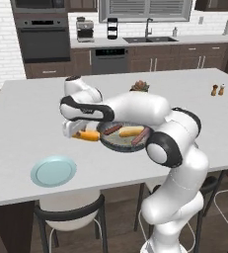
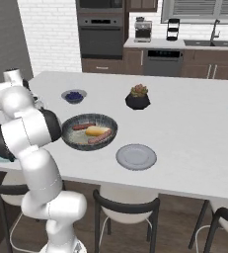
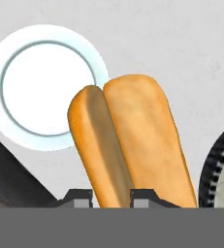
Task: Place one bun and one sausage from the bowl on each plate.
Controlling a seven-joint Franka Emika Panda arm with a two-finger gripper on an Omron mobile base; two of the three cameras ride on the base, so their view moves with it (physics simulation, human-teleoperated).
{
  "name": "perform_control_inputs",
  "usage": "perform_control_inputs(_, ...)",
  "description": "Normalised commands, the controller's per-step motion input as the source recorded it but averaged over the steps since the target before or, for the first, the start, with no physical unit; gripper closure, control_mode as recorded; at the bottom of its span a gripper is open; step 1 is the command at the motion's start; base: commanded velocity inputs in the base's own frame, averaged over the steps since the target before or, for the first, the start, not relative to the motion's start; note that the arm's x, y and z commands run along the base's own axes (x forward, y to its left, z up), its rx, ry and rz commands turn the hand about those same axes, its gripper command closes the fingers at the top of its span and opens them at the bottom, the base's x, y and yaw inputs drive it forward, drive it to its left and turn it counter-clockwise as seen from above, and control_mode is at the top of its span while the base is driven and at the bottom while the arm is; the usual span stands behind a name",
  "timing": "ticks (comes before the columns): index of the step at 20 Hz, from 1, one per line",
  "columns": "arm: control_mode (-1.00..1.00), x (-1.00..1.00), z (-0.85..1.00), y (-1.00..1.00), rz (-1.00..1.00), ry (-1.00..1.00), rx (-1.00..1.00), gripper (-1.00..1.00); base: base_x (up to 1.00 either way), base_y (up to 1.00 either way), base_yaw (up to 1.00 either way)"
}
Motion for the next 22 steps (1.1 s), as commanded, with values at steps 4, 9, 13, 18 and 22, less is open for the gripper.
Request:
perform_control_inputs(4, -1.0, -0.04, -0.14, 1.0, 0.0, 0.0, -0.12, 1.0, 0.0, 0.0, 0.0)
perform_control_inputs(9, -1.0, -0.24, -0.43, 1.0, 0.0, 0.0, -0.11, 1.0, 0.0, 0.0, 0.0)
perform_control_inputs(13, -1.0, -0.02, -0.51, 1.0, 0.0, 0.01, -0.09, 1.0, 0.0, 0.0, 0.0)
perform_control_inputs(18, -1.0, -0.16, -0.3, 0.43, 0.0, 0.08, -0.02, 1.0, 0.0, 0.0, 0.0)
perform_control_inputs(22, -1.0, -0.47, -0.34, -0.25, -0.04, 0.01, 0.01, 1.0, 0.0, 0.0, 0.0)
